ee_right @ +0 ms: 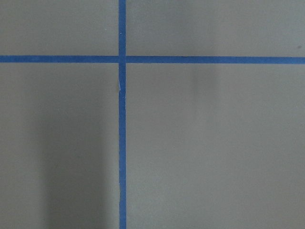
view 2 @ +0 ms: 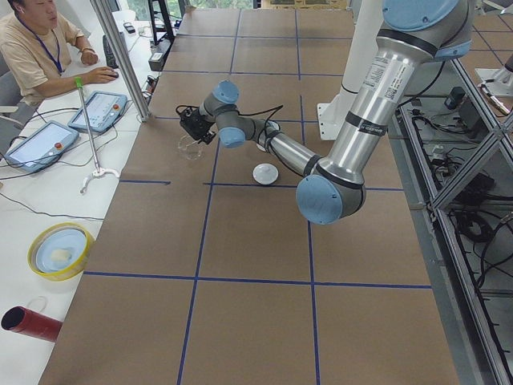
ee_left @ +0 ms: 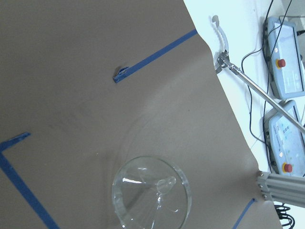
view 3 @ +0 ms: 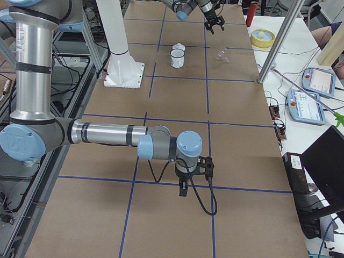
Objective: Place funnel on cup
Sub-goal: 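Move the left gripper to the glass funnel and grasp its rim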
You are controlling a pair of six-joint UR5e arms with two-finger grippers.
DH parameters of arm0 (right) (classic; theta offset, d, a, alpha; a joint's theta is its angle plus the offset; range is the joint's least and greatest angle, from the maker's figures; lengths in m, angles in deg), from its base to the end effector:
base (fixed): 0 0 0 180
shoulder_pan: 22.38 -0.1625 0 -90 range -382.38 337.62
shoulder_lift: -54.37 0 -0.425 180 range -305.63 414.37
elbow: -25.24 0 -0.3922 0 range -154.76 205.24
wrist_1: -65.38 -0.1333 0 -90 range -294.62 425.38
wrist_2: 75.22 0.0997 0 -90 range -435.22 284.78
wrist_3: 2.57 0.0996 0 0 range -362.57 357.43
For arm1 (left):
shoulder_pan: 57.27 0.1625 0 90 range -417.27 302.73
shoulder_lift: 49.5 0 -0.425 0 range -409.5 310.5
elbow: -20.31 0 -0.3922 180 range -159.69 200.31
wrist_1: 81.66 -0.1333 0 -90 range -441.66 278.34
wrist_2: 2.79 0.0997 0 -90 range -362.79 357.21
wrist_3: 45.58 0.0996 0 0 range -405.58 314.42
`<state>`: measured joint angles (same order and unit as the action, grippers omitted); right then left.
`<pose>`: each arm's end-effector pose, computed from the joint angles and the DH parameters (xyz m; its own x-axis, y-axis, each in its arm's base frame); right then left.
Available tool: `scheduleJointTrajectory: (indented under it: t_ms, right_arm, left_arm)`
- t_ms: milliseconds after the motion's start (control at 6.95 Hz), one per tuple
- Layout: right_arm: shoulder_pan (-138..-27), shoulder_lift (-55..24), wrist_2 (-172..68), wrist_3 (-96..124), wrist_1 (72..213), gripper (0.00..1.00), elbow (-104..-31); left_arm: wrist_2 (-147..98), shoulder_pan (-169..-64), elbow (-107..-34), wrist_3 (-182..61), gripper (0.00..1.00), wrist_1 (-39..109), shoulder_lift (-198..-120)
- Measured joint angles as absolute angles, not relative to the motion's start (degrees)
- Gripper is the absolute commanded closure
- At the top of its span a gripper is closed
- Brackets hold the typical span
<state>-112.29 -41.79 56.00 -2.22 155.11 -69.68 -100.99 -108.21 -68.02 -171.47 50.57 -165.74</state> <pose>0.0670 -0.4450 0.6701 0.7522 0.0161 0.6587 -0.0030 0.9998 -0.0210 0.3325 -0.5988 0.3278 -0.2010 -0.6731 -0.7117 0.7012 0.4084 -0.5843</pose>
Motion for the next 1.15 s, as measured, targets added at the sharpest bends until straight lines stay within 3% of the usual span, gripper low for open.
scheduleJointTrajectory:
  t_ms: [719, 1151]
  right_arm:
    - [-112.29, -41.79, 56.00, -2.22, 155.11, 0.00, -69.68]
    - [-112.29, -41.79, 56.00, -2.22, 155.11, 0.00, -69.68]
  left_arm:
    - [-94.93, -104.46, -55.59, -175.78, 0.00, 61.92, -170.40]
    - [-93.99, -104.24, -48.29, -175.59, 0.15, 67.03, -173.84]
